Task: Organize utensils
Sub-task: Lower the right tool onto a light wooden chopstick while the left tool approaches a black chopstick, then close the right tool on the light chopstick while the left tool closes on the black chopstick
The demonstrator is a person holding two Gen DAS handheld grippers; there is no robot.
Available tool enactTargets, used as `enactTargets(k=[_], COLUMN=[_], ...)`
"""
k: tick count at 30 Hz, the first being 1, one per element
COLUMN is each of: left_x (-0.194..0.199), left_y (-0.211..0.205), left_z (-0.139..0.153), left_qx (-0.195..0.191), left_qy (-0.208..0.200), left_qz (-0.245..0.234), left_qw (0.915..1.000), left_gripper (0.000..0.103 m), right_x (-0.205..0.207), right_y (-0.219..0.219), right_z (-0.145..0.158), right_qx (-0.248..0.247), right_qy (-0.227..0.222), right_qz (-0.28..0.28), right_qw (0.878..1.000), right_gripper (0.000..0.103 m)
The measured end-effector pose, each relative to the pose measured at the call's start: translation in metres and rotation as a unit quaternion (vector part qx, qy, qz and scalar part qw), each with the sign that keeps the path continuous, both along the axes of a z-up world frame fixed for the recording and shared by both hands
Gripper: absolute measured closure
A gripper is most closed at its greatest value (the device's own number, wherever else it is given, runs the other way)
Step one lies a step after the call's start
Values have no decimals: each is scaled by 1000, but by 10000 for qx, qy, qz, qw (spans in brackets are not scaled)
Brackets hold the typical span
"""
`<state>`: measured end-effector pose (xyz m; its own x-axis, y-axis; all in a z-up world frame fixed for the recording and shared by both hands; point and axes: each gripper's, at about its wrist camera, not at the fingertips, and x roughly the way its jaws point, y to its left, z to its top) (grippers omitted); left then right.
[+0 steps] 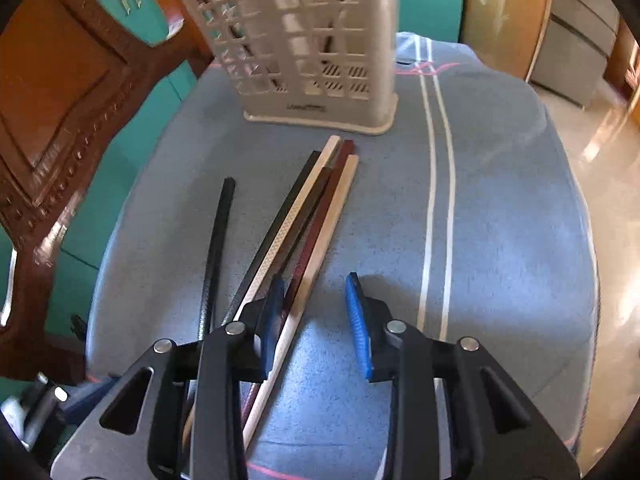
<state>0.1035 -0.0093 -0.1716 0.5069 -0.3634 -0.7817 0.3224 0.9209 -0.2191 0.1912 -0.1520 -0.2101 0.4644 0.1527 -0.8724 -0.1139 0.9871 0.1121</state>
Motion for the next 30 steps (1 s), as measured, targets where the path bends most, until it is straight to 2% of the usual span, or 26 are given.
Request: enactTargets(k=[1, 2, 7, 14, 21, 25, 30], left_x=[3, 5, 25, 67, 106, 118, 121], left_y=[0, 1, -1, -7, -12, -12, -15], left_z=[1, 2, 4, 3, -13, -24, -27], left_qx=[11, 16, 86, 181, 467, 565, 735], left_qy=[-15, -32, -51, 66, 345, 512, 435], left_qz=[32, 46, 95, 222, 508, 607, 609], left_qw=[10000, 10000, 9999, 9996, 9970, 9952, 9945], left_gripper=[49, 49, 49, 49, 52, 56, 60], right_x=[-1, -2, 1, 8, 17, 20, 28], right_y=[1, 1, -20, -57, -51, -51, -44], right_z=[0, 0, 0, 5, 5, 8, 3], right_qx=[-1, 45, 235, 413, 358, 598, 258], right_qy=[20, 57, 172, 108, 112, 97, 96], right_qz=[114, 185, 167, -366, -223, -177, -130], right_qw=[9999, 9998, 9994, 9984, 9990, 9980, 9995], right_gripper=[82, 85, 90, 90, 90, 89, 89])
